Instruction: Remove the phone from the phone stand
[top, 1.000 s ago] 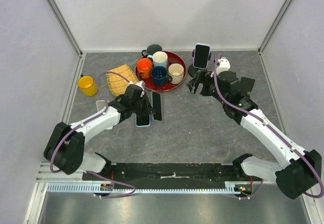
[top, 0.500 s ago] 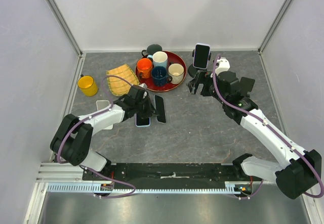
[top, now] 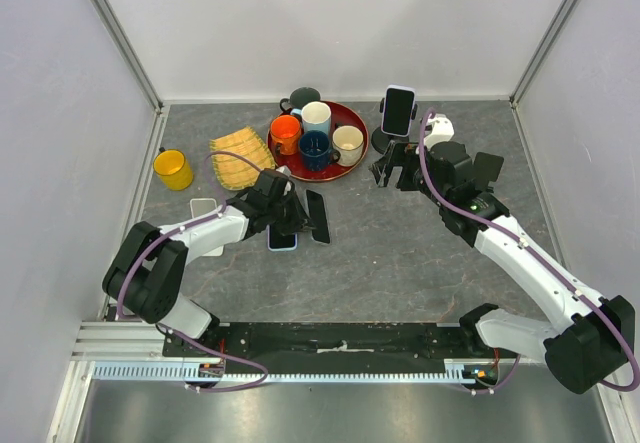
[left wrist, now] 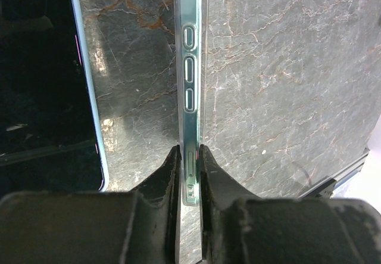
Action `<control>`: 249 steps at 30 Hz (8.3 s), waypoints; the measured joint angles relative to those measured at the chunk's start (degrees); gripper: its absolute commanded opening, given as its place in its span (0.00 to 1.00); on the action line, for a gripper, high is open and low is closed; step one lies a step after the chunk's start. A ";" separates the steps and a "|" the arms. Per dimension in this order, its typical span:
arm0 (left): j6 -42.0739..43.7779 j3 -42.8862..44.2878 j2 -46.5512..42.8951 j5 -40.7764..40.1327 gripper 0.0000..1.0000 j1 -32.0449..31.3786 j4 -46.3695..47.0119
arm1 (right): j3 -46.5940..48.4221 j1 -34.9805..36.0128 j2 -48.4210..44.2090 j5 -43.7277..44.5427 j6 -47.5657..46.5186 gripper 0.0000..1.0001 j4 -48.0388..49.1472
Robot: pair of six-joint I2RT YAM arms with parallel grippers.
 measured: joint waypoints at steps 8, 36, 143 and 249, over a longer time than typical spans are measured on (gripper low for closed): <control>0.26 0.24 0.09 -1.68 0.29 0.02 -2.21 | -0.22 0.00 0.00 0.24 -0.13 0.98 -0.04; 6.16 6.38 5.70 -4.61 0.48 0.48 -9.64 | -0.72 0.00 0.00 0.42 -0.24 0.98 -0.17; 38.42 -10.93 -47.54 -33.88 0.96 0.48 -12.79 | 6.25 -23.98 16.04 -27.56 -20.87 0.00 10.75; 37.18 49.64 19.98 -43.65 0.26 -29.79 -15.13 | -19.78 -9.88 -25.35 14.05 -7.23 0.98 -4.76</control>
